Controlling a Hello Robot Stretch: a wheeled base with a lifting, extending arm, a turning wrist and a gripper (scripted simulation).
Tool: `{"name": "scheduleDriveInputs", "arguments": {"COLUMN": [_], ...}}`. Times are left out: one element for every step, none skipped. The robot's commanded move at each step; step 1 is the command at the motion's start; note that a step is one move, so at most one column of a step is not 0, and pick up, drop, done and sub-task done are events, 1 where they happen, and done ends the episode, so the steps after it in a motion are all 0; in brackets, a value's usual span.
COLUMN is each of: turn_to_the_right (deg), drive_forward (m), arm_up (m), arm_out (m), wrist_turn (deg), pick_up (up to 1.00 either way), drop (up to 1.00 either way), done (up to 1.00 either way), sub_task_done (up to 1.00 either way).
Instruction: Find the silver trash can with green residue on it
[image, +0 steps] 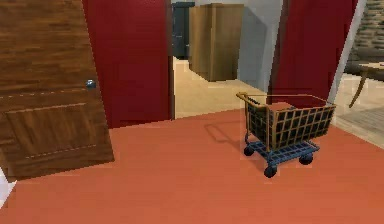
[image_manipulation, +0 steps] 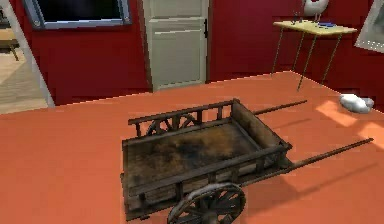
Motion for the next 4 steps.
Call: {"name": "scheduleDriveInputs", "arguments": {"turn_to_the_right": [0.0, 0.0, 12.0, 0.0], "drive_forward": [1.00, 0.90, 0.00, 0.95], "arm_up": [0.00, 0.00, 0.00, 0.00], "arm_out": [0.00, 0.00, 0.00, 0.00], "wrist_turn": [0.0, 0.0, 0.0, 0.0], "pick_up": [0.00, 0.00, 0.00, 0.00], "drop": [0.00, 0.00, 0.00, 0.00], "done": [0.00, 0.00, 0.00, 0.00], "sub_task_done": [0.00, 0.00, 0.00, 0.00]}}
